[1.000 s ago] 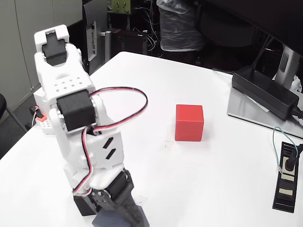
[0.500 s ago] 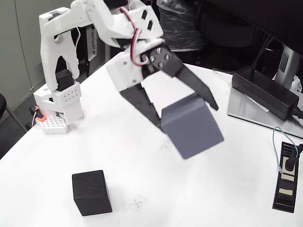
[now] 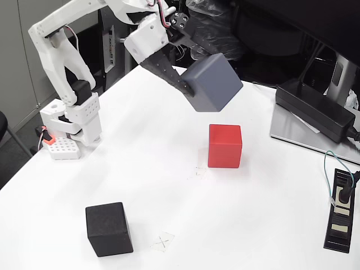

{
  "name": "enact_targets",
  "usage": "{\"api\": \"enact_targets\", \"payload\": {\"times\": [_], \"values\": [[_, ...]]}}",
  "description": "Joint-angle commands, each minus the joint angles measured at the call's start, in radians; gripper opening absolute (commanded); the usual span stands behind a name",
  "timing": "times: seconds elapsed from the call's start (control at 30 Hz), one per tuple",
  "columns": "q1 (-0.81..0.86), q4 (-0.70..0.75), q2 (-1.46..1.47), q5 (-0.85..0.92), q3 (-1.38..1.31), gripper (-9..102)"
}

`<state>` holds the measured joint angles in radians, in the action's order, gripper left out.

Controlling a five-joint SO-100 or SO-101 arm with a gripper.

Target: Stack the three blocks in an ordered color.

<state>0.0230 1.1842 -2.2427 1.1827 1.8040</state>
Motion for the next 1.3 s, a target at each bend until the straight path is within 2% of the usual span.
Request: {"api": "enact_targets", "payload": {"times": [0.0,0.47,0.67,0.8,1.0,1.27], "values": [[-0.014,-0.141,-0.114,0.061,0.126,4],[-0.020,-0.767,-0.480,0.341,0.847,4],[-0.023,-1.074,-0.511,0.403,1.052,4],[-0.086,-1.247,-0.502,0.428,1.132,4],[-0.196,-1.396,-0.499,0.433,1.223,4],[-0.215,-1.431,-0.476,0.434,1.261,4]]}}
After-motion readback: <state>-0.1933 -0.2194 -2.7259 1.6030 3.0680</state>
